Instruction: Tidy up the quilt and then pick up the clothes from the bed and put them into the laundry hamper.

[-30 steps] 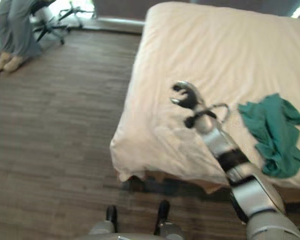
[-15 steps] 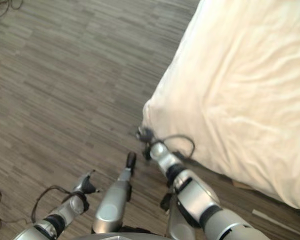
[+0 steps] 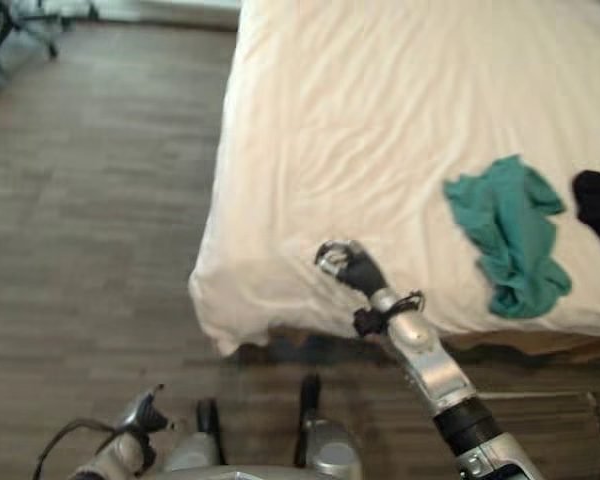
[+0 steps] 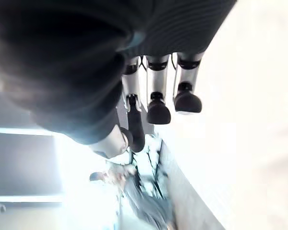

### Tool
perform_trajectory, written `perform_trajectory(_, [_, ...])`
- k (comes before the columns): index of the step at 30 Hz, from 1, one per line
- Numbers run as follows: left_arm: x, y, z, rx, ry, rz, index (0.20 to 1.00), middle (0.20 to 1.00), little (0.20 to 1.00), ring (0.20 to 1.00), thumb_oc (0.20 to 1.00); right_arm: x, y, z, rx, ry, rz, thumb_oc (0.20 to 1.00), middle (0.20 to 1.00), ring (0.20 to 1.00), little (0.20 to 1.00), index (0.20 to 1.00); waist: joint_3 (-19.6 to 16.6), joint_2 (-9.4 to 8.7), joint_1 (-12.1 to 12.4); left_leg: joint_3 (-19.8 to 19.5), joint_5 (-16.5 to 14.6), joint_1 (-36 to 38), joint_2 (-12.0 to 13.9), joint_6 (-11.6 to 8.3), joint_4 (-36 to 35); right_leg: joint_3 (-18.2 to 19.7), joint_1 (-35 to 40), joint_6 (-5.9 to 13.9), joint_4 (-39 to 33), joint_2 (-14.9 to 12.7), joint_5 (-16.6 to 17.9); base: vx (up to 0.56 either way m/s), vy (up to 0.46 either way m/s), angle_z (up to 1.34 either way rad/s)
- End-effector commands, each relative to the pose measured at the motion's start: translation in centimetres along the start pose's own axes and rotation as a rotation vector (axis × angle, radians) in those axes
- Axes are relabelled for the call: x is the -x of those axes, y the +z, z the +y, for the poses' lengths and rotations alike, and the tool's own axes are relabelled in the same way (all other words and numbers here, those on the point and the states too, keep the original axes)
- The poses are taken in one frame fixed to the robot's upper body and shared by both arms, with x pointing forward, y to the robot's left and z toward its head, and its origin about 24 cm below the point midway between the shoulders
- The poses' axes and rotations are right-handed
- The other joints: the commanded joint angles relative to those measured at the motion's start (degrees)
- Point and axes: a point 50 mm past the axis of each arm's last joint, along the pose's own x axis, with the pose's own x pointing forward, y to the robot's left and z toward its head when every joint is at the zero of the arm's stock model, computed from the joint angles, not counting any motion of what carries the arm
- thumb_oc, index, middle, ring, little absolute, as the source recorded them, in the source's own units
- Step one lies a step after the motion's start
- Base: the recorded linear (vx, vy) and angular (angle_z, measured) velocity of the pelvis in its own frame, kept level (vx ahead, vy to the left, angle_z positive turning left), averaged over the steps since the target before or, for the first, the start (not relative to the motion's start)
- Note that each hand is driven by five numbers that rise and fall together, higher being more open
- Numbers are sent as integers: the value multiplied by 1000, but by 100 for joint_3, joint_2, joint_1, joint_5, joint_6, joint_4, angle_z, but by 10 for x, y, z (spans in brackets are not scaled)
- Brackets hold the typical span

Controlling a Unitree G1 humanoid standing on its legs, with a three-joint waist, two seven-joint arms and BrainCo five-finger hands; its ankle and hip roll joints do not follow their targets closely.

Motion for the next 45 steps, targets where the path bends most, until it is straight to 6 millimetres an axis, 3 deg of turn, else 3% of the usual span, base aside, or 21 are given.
perform_trajectory(1, [-11,23,22,-53,31,-63,1000,1000,1000,1000,1000,-24,16,4,-169,-39,-115,200,200,200,200,200,321,6,32,-90,-320,-39,9,-102,637,228,-504,454,1123,-686,-579,-241,56,-38])
perform_trajectory(6, [-19,75,46,-151,83,-226,1000,1000,1000,1000,1000,-65,14,-21,-91,-225,-63,200,200,200,200,200,951,75,17,-116,-733,-1318,154,-152,2215,589,-1545,426,1964,-822,-710,-200,1,-21])
perform_trajectory(10, [-22,94,68,-137,160,-264,1000,1000,1000,1000,1000,-55,-7,-66,-21,-444,74,200,200,200,200,200,1144,165,-119,-63,-977,-1907,301,-116,2878,769,-2182,385,2501,-815,-854,-110,40,-16])
perform_trajectory(16, [-23,92,74,-85,191,-241,1000,1000,1000,1000,1000,46,-63,-122,-98,-825,274,200,200,200,200,200,1193,63,-396,139,-1130,-1727,274,-32,2814,891,-2175,439,2468,-844,-827,1,42,-21])
perform_trajectory(18, [-24,77,71,-24,183,-166,1000,1000,1000,1000,1000,118,-103,-120,-156,-972,462,200,200,200,200,200,1088,-27,-611,391,-1134,-1324,248,-60,2480,807,-1990,527,2237,-888,-693,72,65,-9])
perform_trajectory(19, [-24,77,71,-25,183,-166,1000,1000,1000,1000,1000,119,-104,-120,-156,-972,463,200,200,200,200,200,1078,-39,-610,398,-1086,-1321,232,-56,2438,811,-1989,522,2196,-895,-650,100,35,-26])
perform_trajectory(21, [-23,69,58,25,141,-124,1000,1000,1000,1000,1000,181,-135,-105,-169,-1042,707,200,200,200,200,200,907,-43,-756,686,-977,-813,198,-72,1946,232,-1738,559,2113,-1049,-428,116,-22,-48])
perform_trajectory(22, [-23,68,59,25,141,-124,1000,1000,1000,1000,1000,181,-135,-105,-169,-1042,707,200,200,200,200,200,902,-53,-762,687,-934,-809,180,-66,1907,230,-1732,557,2077,-1058,-392,118,-8,-66])
perform_trajectory(23, [-22,63,46,44,98,-113,1000,1000,1000,1000,1000,210,-151,-91,-134,-1002,884,416,416,416,416,416,726,31,-642,1075,-809,-462,243,-58,1556,-1042,-1463,451,2207,-1428,-406,43,9,-56])
perform_trajectory(24, [-22,63,46,44,97,-112,1000,1000,1000,1000,1000,210,-151,-91,-134,-1002,886,630,630,630,630,630,735,35,-656,1058,-798,-437,242,-61,1533,-1066,-1428,451,2200,-1429,-413,178,78,-111])
perform_trajectory(25, [-19,61,32,46,54,-115,1000,1000,1000,1000,1000,226,-165,-76,-88,-919,1053,1000,1000,1000,1000,1000,473,82,-447,1621,-751,-157,348,-82,1356,-2295,-943,350,2370,-1670,-609,138,63,-136])
perform_trajectory(27, [-17,56,21,2,32,-114,1000,1000,1000,1000,1000,233,-175,-62,27,-807,1202,1000,1000,1000,1000,1000,237,6,-312,2016,-674,26,486,-109,1510,-2567,-594,198,2116,-1465,-725,184,-139,-219])
perform_trajectory(29, [-16,57,17,-18,30,-130,1000,1000,1000,1000,1000,237,-180,-53,64,-754,1257,1000,1000,1000,1000,1000,151,-32,-241,2192,-563,98,689,-198,1745,-2375,-482,148,1820,-1143,-823,151,-264,-184])
perform_trajectory(31, [-16,81,16,-3,50,-206,1000,1000,1000,1000,1000,226,-189,-36,133,-594,1303,1000,1000,1000,1000,1000,57,-40,-54,1747,448,98,1234,-585,2916,-1782,-80,-162,1133,-327,-1114,266,-380,-136])
perform_trajectory(33, [-16,89,14,-50,48,-238,1000,1000,1000,1000,1000,213,-191,-31,170,-507,1293,1000,1000,1000,1000,1000,111,-99,15,1329,783,1,1297,-515,3245,-1560,5,-364,969,-102,-1038,163,-183,-229])
perform_trajectory(34, [-15,105,14,-62,42,-298,1000,1000,1000,1000,1000,202,-192,-24,232,-391,1279,1000,1000,1000,1000,1000,137,-315,260,0,235,-635,466,-164,3573,-819,188,-425,855,19,-1057,252,-80,-215])
perform_trajectory(35, [-14,114,14,-49,42,-329,1000,1000,1000,1000,1000,200,-194,-20,255,-350,1286,1000,1000,1000,1000,1000,164,-361,369,-555,-59,-846,60,-57,3484,-460,266,-388,826,79,-1077,234,-17,-171])
perform_trajectory(36, [-14,114,14,-49,43,-330,1000,1000,1000,1000,1000,199,-194,-20,254,-350,1286,1000,1000,1000,1000,1000,163,-376,372,-545,-41,-847,43,-46,3467,-455,258,-383,822,63,-1066,172,23,-201])
perform_trajectory(38, [-12,127,11,9,28,-377,1000,1000,1000,1000,1000,188,-194,-19,300,-303,1274,1000,1000,1000,1000,1000,163,-296,581,-1397,-394,-994,-399,11,2366,335,512,-240,527,257,-1094,261,101,-200])
perform_trajectory(41, [-13,116,10,18,15,-347,1000,1000,1000,1000,1000,183,-193,-20,349,-256,1265,1000,1000,1000,1000,1000,46,-172,760,-1859,-70,-979,-833,38,1188,1014,749,-222,466,510,-1117,328,99,-178])
perform_trajectory(45, [-13,92,3,81,-8,-253,1000,1000,1000,1000,1000,193,-195,-17,361,-224,1299,1000,1000,1000,1000,1000,-124,-147,801,-1530,-137,-510,-725,189,854,1148,787,-188,921,623,-1331,314,57,-157])
